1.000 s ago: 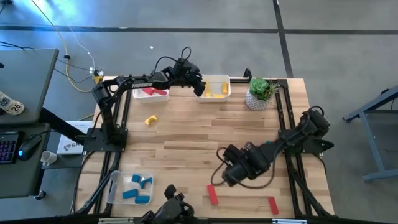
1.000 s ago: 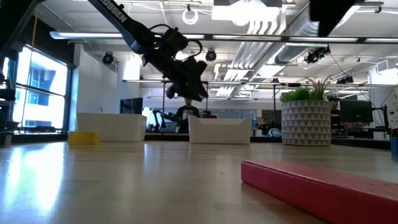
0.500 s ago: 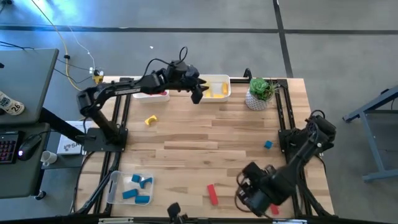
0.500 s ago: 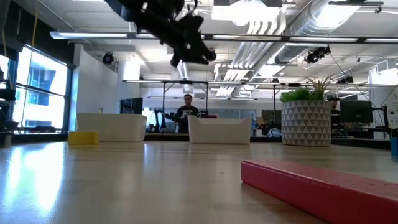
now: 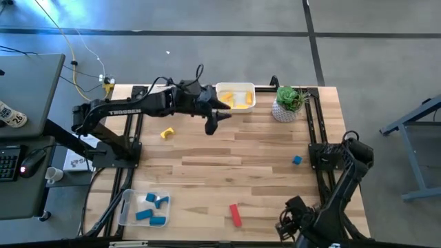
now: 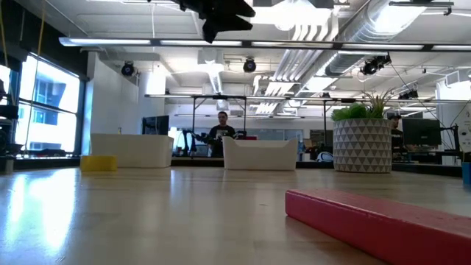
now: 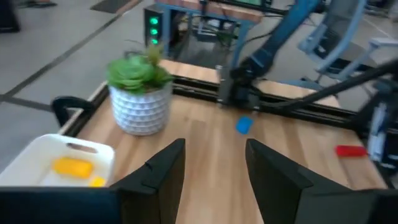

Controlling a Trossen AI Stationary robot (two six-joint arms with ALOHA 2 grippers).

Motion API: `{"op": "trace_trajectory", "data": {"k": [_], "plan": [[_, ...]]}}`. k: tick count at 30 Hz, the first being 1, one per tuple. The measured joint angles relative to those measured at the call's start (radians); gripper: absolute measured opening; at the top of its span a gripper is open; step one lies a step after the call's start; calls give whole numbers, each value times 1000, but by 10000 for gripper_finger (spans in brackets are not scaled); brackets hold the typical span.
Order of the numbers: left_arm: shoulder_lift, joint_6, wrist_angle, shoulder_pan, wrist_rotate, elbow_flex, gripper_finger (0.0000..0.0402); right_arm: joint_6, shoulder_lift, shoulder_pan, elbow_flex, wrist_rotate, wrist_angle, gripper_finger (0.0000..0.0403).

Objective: Sort & place blocks by color
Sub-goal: Put the red block into the left white bin

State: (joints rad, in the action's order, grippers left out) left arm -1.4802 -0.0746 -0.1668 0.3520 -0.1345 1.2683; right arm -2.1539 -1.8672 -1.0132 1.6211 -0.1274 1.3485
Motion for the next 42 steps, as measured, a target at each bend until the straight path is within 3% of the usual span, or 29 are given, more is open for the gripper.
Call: {"op": "trace_trajectory", "data": {"k": [5,16,21,42], "plan": [[2,0,-31,-77,20,-1,156,-96,-42,-50,0,25,-27,209],[-2,139,-31,-257,243,-1,156,-142,-115,-129,0,55,-51,209],[-2,168,-20,-305,298,-1,156,-152,-145,-143,0,85,-51,209],[-2,166,-1,-322,303,-1,156,-177,-259,-173,0,144,-71,209]]}}
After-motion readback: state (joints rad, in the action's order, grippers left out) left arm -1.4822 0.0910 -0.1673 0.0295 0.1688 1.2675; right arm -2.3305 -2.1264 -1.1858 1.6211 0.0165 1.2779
